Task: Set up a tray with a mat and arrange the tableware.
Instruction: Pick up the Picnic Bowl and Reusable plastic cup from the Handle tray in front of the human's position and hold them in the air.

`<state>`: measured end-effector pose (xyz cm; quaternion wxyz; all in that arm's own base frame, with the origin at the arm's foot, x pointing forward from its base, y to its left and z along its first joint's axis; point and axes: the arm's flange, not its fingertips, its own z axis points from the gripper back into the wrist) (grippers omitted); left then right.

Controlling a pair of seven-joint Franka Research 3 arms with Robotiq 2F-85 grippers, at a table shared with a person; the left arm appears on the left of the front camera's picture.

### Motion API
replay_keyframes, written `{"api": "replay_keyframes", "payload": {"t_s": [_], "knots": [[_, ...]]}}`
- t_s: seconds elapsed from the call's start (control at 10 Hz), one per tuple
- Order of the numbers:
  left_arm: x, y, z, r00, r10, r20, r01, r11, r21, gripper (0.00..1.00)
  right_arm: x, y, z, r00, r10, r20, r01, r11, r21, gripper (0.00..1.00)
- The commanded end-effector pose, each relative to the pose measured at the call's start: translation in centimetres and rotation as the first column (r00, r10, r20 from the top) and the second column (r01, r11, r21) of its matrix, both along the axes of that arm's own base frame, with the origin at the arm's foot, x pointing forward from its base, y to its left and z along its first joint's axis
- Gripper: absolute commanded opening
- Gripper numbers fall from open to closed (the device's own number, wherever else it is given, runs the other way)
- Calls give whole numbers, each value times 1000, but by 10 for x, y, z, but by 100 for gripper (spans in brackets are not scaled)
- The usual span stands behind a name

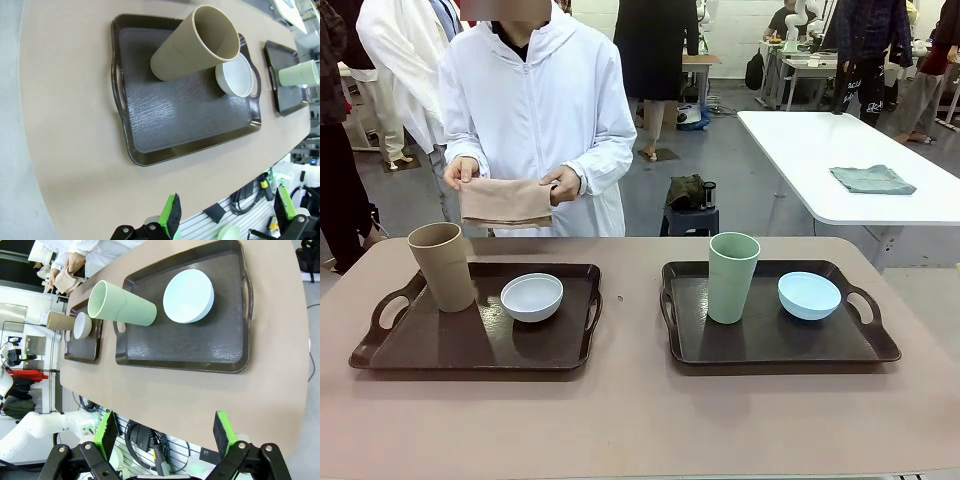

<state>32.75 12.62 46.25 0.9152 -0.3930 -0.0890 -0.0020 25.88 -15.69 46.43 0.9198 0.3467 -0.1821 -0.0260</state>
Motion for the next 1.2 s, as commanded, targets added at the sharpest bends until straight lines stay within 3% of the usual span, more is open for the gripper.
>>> {"api": "replay_keyframes", "payload": {"t_s": [0.0, 0.6, 0.8, 0.9, 1.1], "knots": [[-3, -1, -4, 1000, -5, 25, 6, 1000, -24, 100, 1, -1, 0, 1000, 9, 16, -10, 1000, 18, 100], [0, 0, 0, 1000, 0, 0, 0, 1000, 0, 100, 0, 0, 0, 1000, 0, 0, 0, 1000, 0, 100], [15, -18, 34, 982, -85, 168, 56, 983, 173, 100, 19, 51, 30, 993, 83, 89, -71, 990, -125, 100], [23, -28, 48, 964, -133, 229, 84, 974, 210, 100, 34, 83, 39, 993, 100, 68, -88, 982, -168, 100], [36, -43, 74, 890, -309, 336, 191, 921, 340, 100, 49, 161, 48, 991, 131, 21, -119, 947, -297, 100]]}}
